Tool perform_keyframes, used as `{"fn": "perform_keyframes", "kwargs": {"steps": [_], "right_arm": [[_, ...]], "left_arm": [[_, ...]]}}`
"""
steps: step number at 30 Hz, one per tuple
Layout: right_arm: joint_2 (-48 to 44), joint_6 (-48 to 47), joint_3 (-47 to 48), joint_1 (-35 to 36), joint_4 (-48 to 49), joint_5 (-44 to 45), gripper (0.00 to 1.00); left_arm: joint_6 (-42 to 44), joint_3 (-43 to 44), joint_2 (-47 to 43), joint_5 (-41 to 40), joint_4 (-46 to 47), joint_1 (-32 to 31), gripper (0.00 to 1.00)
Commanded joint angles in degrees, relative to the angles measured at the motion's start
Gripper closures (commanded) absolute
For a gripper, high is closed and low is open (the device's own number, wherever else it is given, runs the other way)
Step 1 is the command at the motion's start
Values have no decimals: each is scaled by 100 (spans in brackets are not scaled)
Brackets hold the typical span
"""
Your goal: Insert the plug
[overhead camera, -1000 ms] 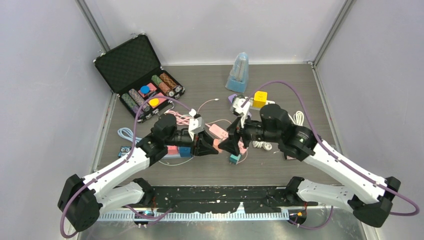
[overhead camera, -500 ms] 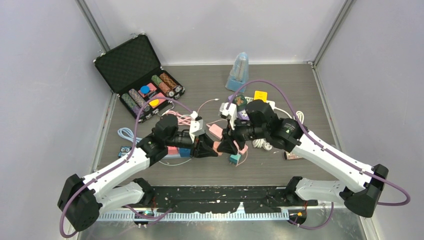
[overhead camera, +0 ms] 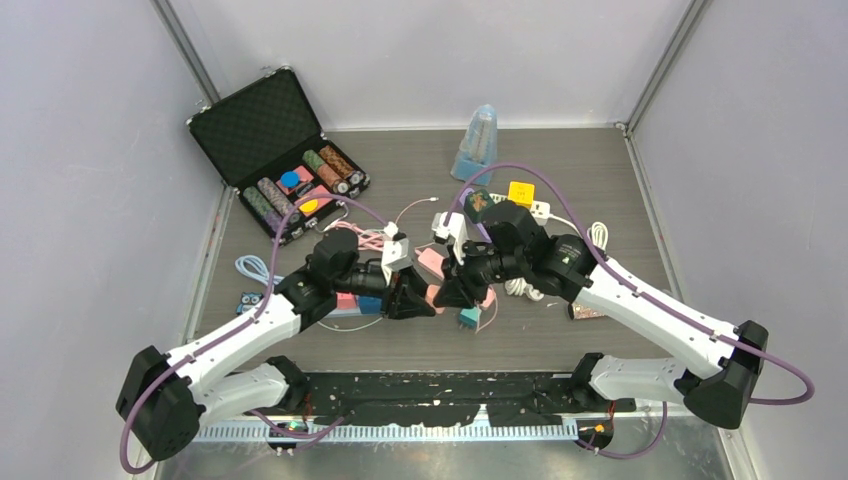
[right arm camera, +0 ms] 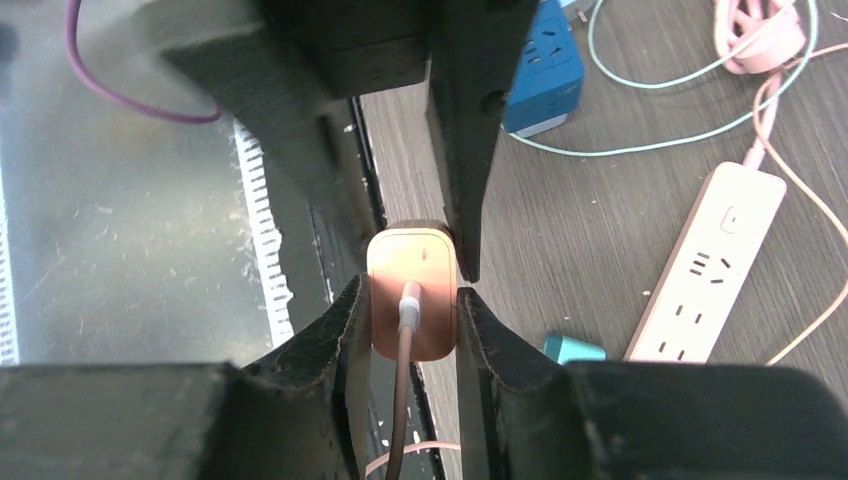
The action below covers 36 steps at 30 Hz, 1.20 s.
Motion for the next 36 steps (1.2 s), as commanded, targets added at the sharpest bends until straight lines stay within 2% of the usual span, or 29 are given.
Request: {"fn": "perform_keyframes", "kwargs": {"steps": [1, 5, 9, 12, 16, 22, 28, 36], "right_arm": [[-63, 258, 187, -22, 216, 596, 95], [-241, 377, 7, -144, 292, 1177, 94], [-181, 404, -215, -305, 320, 1660, 94], [-4, 376, -364, -389, 412, 1997, 94], [459, 128, -568, -415, 764, 2406, 94], [1135, -279, -667, -464, 1520, 2237, 94], [1950, -551, -609, -542, 2007, 2602, 94], [2129, -497, -966, -550, 2835, 3048, 94]], "left_arm": [[-195, 262, -142, -1129, 10, -29, 51], [-446, -258, -748, -2560, 484, -29, 27], [-473, -743, -1524, -3579, 698, -22, 15], [-466, -819, -1924, -4019, 533, -21, 12], [-484, -852, -2253, -4060, 335, -25, 12], [-572, -825, -2577, -4080, 101, -21, 11], [-589, -812, -2744, -4096, 17, -23, 10], [-556, -829, -2739, -4127, 22, -21, 10]]}}
